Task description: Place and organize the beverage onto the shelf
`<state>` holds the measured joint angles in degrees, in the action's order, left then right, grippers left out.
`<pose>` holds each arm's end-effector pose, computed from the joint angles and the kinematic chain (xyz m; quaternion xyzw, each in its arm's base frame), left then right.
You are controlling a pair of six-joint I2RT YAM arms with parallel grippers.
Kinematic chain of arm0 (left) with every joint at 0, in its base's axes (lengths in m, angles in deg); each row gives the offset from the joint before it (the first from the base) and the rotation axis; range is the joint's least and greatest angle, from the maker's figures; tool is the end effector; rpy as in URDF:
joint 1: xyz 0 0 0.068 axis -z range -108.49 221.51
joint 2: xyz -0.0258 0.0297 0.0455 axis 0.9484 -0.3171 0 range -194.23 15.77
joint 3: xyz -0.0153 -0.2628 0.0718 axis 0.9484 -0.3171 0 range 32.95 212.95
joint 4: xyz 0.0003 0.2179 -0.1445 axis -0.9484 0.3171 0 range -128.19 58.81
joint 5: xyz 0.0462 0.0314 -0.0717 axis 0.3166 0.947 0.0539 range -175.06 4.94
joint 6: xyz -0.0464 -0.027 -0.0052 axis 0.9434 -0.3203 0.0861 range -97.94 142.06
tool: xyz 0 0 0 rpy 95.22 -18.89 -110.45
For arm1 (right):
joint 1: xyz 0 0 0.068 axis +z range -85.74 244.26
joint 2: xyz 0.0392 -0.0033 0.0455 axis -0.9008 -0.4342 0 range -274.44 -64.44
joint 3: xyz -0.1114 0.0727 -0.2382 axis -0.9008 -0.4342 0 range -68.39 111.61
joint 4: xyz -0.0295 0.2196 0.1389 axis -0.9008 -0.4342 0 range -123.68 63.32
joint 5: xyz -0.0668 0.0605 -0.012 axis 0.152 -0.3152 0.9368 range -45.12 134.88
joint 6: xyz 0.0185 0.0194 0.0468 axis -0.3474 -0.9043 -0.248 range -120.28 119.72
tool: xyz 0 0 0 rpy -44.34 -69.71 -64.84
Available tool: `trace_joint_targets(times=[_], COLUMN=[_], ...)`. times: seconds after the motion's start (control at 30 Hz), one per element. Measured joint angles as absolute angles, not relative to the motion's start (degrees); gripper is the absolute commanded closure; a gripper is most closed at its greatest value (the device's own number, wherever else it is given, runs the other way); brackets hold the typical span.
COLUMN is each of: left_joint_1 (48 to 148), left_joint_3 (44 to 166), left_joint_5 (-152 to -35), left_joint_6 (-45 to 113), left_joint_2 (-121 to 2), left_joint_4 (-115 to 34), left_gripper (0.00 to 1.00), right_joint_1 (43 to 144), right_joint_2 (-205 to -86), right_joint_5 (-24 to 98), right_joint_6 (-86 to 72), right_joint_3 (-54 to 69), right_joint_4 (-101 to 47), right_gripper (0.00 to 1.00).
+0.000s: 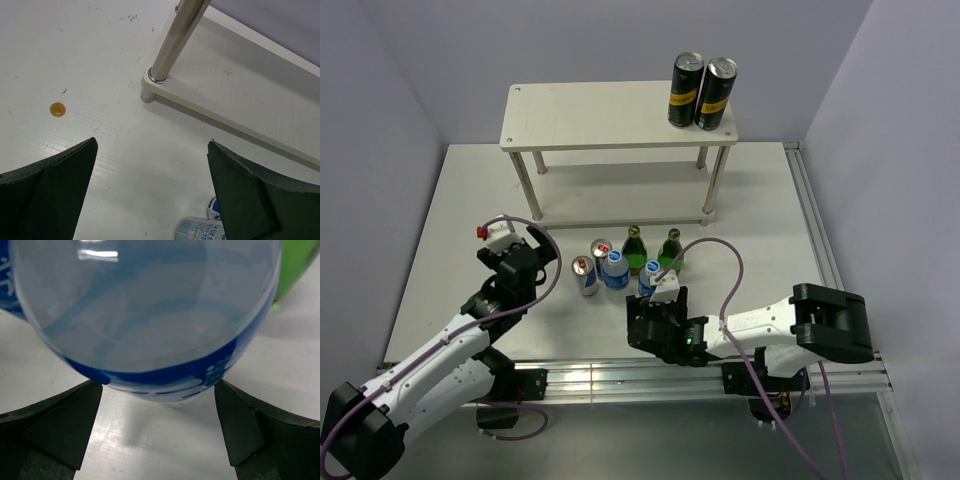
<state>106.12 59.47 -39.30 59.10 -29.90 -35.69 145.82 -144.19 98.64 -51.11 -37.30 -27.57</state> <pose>0.1614 -0.0803 0.2423 -0.2345 0.7574 -0.0421 0.6079 0.0639 0.2347 0.1566 -0.0709 0.8485 0.1109 0.5126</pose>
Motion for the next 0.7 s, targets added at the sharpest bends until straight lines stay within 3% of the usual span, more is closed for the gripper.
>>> trace_joint_targets(times=[0.33,0.7], left_joint_1=[106.1,106.1], left_joint_3=[59.5,59.5], left_joint_5=[-39.9,-40.2], left_joint_6=[59.1,58.9], left_joint_2=[-30.0,-29.9], left_joint_4=[-35.8,-35.8], left_gripper=[0.01,0.01], right_joint_1=[143.5,143.2], right_joint_2=[-155.3,-157.4], right_joint_5=[102.7,109.7], right_joint_6=[-50.8,-56.6], right_joint_3=[-32.1,-30.3], right_joint_4=[-24.3,-29.3], right_gripper=[0.0,0.0])
